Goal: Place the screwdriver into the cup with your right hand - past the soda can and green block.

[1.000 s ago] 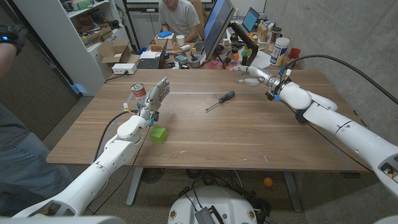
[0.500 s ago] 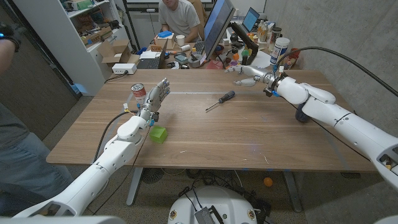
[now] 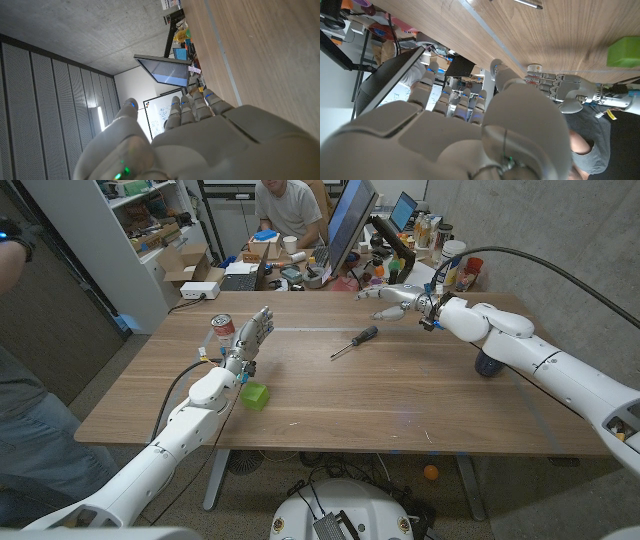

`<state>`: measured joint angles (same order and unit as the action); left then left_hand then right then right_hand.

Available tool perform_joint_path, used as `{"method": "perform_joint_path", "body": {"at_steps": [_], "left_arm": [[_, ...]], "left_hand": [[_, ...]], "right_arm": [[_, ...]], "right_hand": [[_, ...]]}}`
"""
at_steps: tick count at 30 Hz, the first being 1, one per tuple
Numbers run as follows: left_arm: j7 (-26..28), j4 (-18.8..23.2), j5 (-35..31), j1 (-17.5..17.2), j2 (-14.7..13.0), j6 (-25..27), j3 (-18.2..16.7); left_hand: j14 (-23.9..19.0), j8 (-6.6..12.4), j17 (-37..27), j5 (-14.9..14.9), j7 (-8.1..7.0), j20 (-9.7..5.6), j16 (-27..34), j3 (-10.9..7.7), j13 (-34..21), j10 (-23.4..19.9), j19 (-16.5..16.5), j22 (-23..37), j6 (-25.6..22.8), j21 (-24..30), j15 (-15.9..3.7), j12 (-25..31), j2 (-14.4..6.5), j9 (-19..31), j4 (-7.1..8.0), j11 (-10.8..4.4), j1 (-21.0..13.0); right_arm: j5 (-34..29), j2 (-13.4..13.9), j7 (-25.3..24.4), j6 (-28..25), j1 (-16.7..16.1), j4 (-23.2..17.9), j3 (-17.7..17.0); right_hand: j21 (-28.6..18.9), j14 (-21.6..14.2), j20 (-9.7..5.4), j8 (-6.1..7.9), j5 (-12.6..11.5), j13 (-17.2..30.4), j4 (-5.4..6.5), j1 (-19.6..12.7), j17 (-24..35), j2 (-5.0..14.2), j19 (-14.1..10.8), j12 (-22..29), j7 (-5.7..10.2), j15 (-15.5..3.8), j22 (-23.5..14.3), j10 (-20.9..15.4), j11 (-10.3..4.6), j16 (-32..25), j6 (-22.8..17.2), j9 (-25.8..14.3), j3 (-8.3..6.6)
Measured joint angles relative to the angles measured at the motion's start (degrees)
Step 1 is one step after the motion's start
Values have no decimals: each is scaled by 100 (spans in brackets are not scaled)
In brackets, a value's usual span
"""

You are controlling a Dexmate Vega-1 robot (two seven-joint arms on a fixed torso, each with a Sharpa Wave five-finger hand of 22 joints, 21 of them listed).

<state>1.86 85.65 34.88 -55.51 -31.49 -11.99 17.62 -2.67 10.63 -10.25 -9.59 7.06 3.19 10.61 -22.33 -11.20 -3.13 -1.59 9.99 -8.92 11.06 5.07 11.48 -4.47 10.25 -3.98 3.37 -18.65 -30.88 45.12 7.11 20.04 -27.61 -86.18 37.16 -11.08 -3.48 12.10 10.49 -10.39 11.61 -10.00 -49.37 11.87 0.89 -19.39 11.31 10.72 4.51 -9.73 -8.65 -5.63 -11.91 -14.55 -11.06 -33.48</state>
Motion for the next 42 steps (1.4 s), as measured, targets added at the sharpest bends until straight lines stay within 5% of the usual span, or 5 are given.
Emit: {"method": "perform_joint_path", "body": {"at_steps": [20, 27, 42], "left_arm": [[52, 120, -9, -91, -46, 41, -11], [91, 160, -7, -133, -48, 55, -19], [127, 195, 3, -189, -35, 56, -36]], "left_hand": [[0, 0, 0, 0, 0, 20, 0, -11, 0, 0, 21, 0, 1, 0, 0, 0, -31, 0, -39, 0, 30], [0, 0, 0, 0, 0, 20, 0, -11, 0, 0, 21, 0, 1, 0, 0, 0, -31, 0, -38, 0, 30], [0, 0, 0, 0, 0, 32, 0, 13, 0, 0, 33, 0, 1, 0, 0, 0, -53, 0, -62, 0, 53]], "right_arm": [[-657, -282, 533, 85, 630, 445, 468], [-894, -328, 628, 12, 699, 483, 535], [-1364, -509, 722, -97, 925, 608, 798]], "right_hand": [[0, -1, 31, -35, 0, 6, 53, 78, -1, -212, 32, -34, -50, 0, 0, 193, 155, 0, 415, 1, 44], [0, -289, 31, 15, -22, 27, 53, 138, -1, -271, 32, 0, -92, 288, 1, 161, 475, -68, 391, 1, 44], [0, -339, 30, 15, -43, 26, 77, 162, -15, -352, 31, 0, -58, 337, 1, 191, 567, -68, 421, -29, 20]]}}
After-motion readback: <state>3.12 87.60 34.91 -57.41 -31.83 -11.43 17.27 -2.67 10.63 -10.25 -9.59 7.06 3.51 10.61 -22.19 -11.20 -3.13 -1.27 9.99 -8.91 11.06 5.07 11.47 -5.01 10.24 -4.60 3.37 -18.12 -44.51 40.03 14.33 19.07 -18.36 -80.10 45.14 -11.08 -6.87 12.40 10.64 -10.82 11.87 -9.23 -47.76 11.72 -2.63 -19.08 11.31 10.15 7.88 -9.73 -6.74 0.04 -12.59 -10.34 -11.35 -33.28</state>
